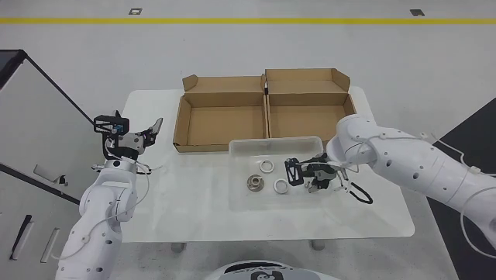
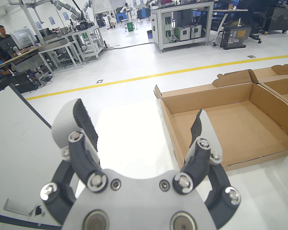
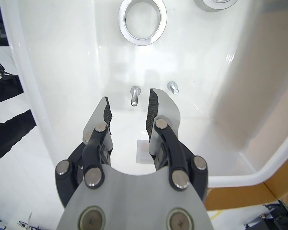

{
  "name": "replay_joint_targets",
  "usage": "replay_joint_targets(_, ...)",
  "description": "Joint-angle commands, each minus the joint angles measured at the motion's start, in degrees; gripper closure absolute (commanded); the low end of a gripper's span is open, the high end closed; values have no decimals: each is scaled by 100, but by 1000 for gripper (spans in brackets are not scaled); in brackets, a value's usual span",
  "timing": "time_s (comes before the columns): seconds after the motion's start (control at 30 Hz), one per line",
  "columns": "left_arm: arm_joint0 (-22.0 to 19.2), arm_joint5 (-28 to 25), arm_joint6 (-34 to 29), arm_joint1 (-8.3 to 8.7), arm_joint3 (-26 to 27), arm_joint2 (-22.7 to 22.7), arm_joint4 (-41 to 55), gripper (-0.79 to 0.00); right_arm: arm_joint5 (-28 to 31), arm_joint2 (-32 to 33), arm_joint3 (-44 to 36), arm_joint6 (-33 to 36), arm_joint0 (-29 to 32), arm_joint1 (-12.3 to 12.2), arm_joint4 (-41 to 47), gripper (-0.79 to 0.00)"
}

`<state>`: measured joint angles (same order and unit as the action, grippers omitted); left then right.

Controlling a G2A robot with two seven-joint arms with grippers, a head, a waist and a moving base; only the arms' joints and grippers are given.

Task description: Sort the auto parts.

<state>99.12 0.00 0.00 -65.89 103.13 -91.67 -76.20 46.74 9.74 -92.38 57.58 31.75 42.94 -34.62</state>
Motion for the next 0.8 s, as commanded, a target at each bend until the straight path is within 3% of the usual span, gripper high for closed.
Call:
replay_joint_targets(0.0,0,0,0,0,0,0,0,-785,-5,0,11,5,8,12,-6,-348)
replay_joint_targets(0.77,0,0,0,0,0,0,0,-785,-12,0,162,12,77,111,-78,-268)
